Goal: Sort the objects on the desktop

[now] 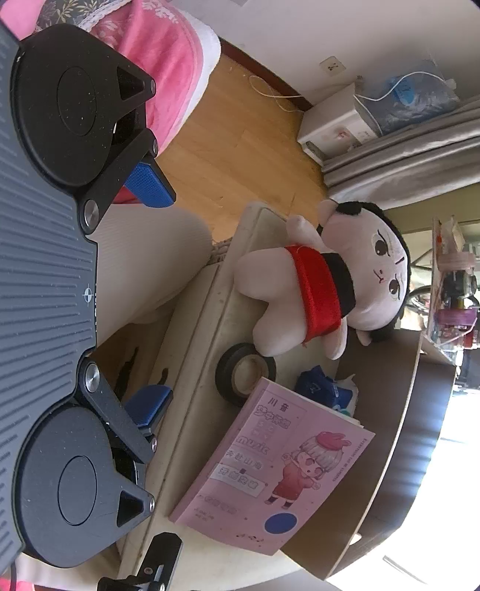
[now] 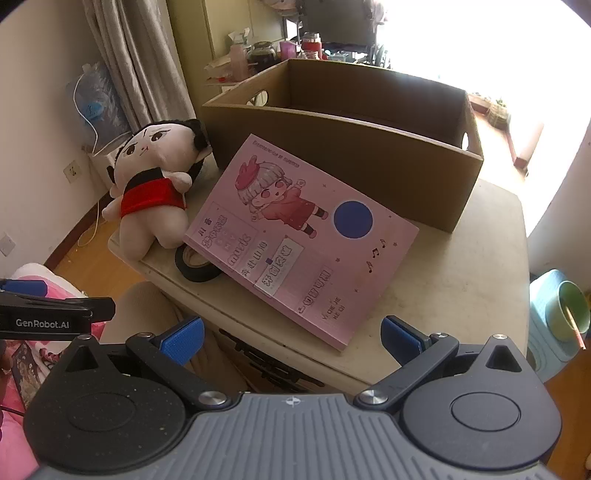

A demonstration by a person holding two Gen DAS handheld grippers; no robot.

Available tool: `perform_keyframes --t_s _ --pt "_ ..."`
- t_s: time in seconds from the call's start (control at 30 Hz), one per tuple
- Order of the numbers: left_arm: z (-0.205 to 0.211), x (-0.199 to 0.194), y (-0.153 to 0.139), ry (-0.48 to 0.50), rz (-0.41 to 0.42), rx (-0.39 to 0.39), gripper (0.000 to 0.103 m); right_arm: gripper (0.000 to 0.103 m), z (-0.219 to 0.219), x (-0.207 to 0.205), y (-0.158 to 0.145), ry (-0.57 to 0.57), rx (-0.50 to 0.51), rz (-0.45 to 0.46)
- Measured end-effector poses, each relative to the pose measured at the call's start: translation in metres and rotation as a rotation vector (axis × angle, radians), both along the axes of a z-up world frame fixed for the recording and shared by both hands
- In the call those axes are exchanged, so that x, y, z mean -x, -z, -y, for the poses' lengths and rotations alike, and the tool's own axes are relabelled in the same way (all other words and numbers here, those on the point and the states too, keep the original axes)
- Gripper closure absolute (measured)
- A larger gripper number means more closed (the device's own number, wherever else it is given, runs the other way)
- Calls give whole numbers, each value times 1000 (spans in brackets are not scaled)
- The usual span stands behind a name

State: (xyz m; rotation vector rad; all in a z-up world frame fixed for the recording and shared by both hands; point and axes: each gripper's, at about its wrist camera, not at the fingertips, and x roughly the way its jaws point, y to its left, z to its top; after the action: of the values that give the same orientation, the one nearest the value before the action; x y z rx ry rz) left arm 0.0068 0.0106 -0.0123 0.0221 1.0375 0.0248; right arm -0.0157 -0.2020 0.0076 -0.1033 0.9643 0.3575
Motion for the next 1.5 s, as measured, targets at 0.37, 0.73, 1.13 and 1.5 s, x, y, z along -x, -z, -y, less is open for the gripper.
perform_keyframes --t_s 0.37,0.73,1.13,1.5 --pt "1 -2 3 -2 -10 5 0 0 -1 -1 1 -5 9 -8" --pt "0 -1 5 -1 -13 4 0 0 -1 -1 1 -10 12 -11" --pt "-1 0 7 -3 -16 5 0 0 -1 -3 1 -19 21 -12" --pt "0 -2 8 6 -17 2 0 0 -1 -5 2 -13 4 -4"
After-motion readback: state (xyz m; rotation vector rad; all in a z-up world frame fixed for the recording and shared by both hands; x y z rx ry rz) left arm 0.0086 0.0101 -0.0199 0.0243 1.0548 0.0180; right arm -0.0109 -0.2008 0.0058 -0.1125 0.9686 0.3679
